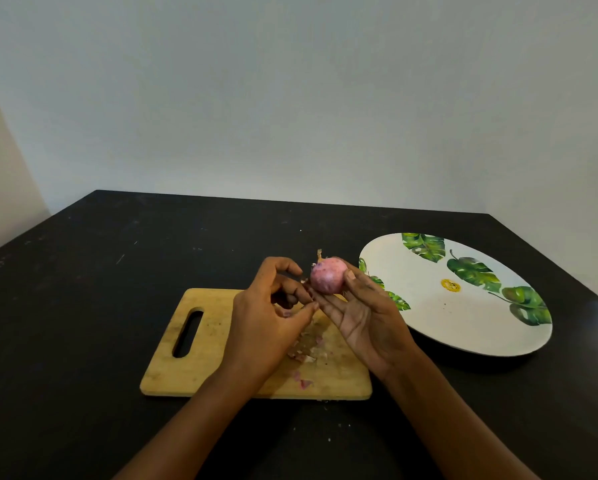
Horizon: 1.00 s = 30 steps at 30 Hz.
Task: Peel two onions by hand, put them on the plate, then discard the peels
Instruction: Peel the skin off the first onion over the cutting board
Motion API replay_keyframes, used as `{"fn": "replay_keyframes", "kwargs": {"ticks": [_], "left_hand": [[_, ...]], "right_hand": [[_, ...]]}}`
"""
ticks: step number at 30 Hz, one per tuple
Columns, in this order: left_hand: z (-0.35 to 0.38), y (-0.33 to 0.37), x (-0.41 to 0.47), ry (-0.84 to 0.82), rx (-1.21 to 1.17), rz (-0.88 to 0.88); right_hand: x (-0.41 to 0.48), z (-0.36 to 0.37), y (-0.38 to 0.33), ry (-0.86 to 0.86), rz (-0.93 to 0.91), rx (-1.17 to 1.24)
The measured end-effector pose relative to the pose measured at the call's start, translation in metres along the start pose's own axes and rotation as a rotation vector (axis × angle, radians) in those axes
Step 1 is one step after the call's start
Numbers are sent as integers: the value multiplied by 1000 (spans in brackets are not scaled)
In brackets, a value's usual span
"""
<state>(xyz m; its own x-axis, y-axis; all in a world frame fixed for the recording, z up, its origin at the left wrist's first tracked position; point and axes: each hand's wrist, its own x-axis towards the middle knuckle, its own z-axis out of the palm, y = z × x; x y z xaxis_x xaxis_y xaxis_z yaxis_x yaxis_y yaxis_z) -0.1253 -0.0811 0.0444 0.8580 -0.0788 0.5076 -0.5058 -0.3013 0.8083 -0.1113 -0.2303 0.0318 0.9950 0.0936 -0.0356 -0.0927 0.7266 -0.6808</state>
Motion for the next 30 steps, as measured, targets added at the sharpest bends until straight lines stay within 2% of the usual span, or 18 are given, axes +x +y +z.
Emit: {"fn": "replay_keyframes", "kwargs": {"ticks": [9, 21, 30], "left_hand": [[-2, -3, 1, 155, 93, 23], [-3, 1, 1, 166, -2, 13], [-7, 0, 7, 102, -92, -138]], "right_hand": [[1, -3, 2, -157, 50, 17], [2, -4, 5, -172, -25, -71], [6, -10, 6, -183, -80, -228]]}}
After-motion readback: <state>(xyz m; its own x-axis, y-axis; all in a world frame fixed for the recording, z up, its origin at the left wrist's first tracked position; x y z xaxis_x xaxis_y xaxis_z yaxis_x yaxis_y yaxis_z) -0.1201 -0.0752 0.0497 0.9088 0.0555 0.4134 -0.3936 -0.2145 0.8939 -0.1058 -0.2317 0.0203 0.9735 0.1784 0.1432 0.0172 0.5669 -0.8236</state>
